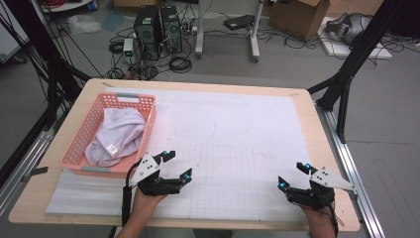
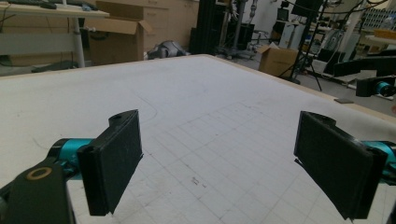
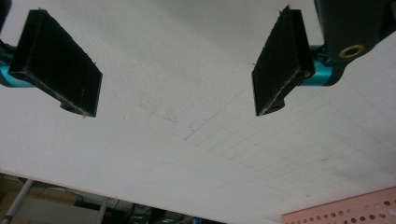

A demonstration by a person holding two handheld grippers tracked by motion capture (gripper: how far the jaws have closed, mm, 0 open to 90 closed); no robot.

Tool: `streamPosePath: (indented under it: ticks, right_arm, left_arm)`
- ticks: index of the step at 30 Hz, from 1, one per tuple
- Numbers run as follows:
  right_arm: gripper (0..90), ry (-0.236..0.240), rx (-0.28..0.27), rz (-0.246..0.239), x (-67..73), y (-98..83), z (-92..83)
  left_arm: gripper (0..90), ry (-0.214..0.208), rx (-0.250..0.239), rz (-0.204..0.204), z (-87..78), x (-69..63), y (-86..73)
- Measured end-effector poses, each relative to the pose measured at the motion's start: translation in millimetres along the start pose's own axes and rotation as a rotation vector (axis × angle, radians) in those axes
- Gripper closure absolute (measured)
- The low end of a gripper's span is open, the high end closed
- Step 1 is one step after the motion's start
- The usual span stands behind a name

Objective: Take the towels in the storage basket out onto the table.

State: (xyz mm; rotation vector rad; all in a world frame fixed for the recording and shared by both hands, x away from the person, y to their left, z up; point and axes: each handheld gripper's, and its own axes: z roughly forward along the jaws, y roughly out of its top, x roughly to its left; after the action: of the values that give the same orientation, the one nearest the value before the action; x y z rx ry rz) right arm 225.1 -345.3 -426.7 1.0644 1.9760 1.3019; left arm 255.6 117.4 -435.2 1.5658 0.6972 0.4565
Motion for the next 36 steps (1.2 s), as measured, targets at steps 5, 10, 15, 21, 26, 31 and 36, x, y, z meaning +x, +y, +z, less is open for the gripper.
streamPosePath:
  ticks: [5, 10, 15, 21, 26, 31, 36]
  right_arm:
    - [14.9, 0.001, -0.003, 0.002, 0.2, 0.0, -0.5]
    - [14.9, 0.005, -0.002, 0.009, -0.2, 0.1, 0.5]
    - [14.9, 0.008, -0.006, 0.008, 1.0, 0.9, 0.4]
    - [14.9, 0.013, -0.009, 0.004, 2.8, 2.2, -0.9]
    - [14.9, 0.018, -0.007, 0.002, 4.2, 3.1, -1.6]
    - [14.9, 0.025, -0.003, -0.005, 5.1, 3.7, 1.9]
    - [14.9, 0.028, 0.003, -0.001, 5.7, 4.2, 2.4]
  left_arm:
    - [15.6, -0.020, -0.001, -0.009, -1.3, 2.6, 1.2]
    - [16.8, 0.018, 0.009, 0.031, -3.7, -0.9, 7.0]
    - [17.1, 0.008, -0.009, 0.034, -8.4, -7.0, 15.3]
    - [17.1, 0.011, -0.019, 0.030, -14.4, -6.9, 27.2]
    - [17.0, 0.025, -0.041, 0.026, -25.0, 0.5, 43.1]
    - [16.4, 0.039, -0.038, 0.033, -30.8, 11.1, 59.1]
    - [16.2, 0.055, -0.038, 0.038, -38.6, 23.9, 75.7]
